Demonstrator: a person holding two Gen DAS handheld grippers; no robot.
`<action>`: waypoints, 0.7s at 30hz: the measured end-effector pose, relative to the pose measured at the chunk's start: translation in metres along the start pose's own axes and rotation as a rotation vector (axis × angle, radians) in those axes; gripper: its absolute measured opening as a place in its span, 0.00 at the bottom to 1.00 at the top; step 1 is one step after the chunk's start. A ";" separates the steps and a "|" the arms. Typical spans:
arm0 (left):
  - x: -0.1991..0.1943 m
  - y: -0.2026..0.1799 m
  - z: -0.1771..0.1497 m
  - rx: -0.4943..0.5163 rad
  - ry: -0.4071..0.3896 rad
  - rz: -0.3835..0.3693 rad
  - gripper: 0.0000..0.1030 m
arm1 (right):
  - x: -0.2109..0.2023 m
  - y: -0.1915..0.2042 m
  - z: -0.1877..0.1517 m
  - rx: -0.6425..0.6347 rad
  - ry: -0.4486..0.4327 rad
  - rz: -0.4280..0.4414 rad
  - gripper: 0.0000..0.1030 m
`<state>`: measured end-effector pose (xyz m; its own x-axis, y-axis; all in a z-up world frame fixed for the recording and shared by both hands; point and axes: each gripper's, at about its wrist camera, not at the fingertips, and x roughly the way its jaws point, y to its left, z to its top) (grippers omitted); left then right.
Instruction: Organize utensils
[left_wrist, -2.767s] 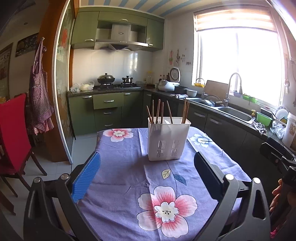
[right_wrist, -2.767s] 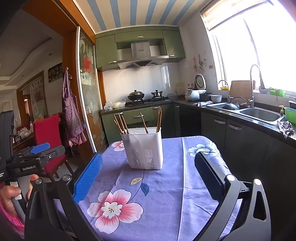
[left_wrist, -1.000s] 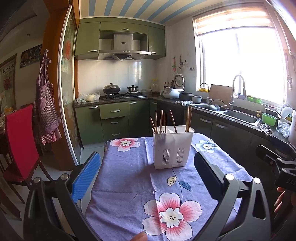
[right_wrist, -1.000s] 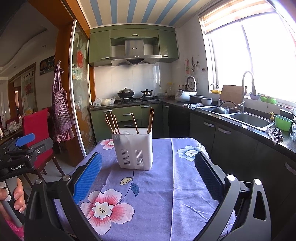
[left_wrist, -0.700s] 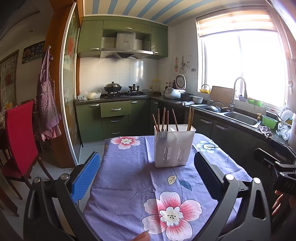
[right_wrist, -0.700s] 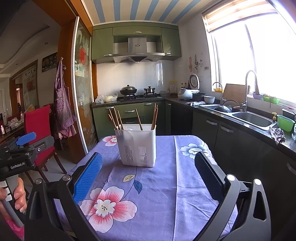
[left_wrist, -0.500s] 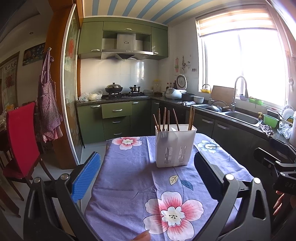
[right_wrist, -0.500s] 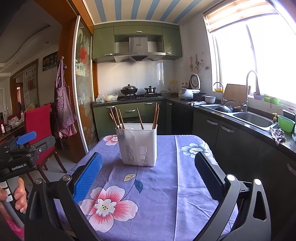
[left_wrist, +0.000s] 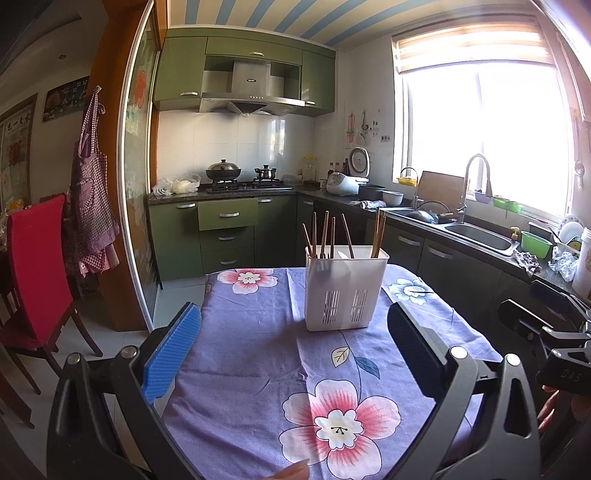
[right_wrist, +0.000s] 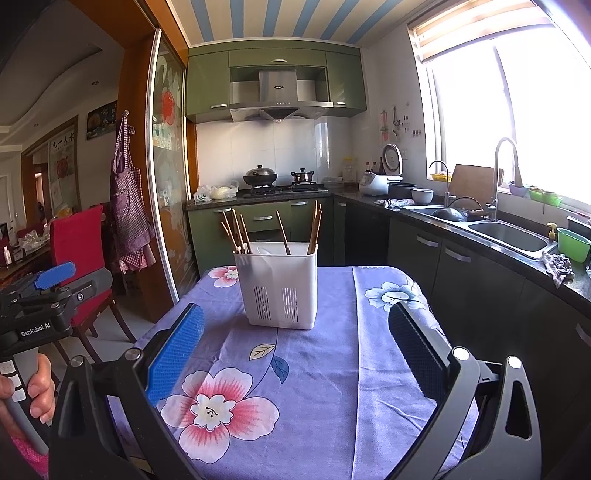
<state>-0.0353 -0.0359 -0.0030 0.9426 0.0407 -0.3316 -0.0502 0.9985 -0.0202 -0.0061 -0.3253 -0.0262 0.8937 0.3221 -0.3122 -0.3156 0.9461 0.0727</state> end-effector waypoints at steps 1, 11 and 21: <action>0.000 0.000 0.000 -0.001 0.004 -0.002 0.93 | 0.000 0.000 0.000 0.000 0.001 0.000 0.96; 0.000 -0.001 0.000 0.010 -0.007 0.025 0.93 | 0.001 -0.001 0.000 -0.001 0.002 0.000 0.96; 0.000 -0.001 -0.001 0.008 -0.008 0.023 0.93 | 0.002 0.000 -0.001 0.001 0.002 0.000 0.96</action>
<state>-0.0358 -0.0368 -0.0044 0.9438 0.0642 -0.3243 -0.0696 0.9976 -0.0050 -0.0044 -0.3248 -0.0277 0.8928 0.3224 -0.3145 -0.3158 0.9460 0.0733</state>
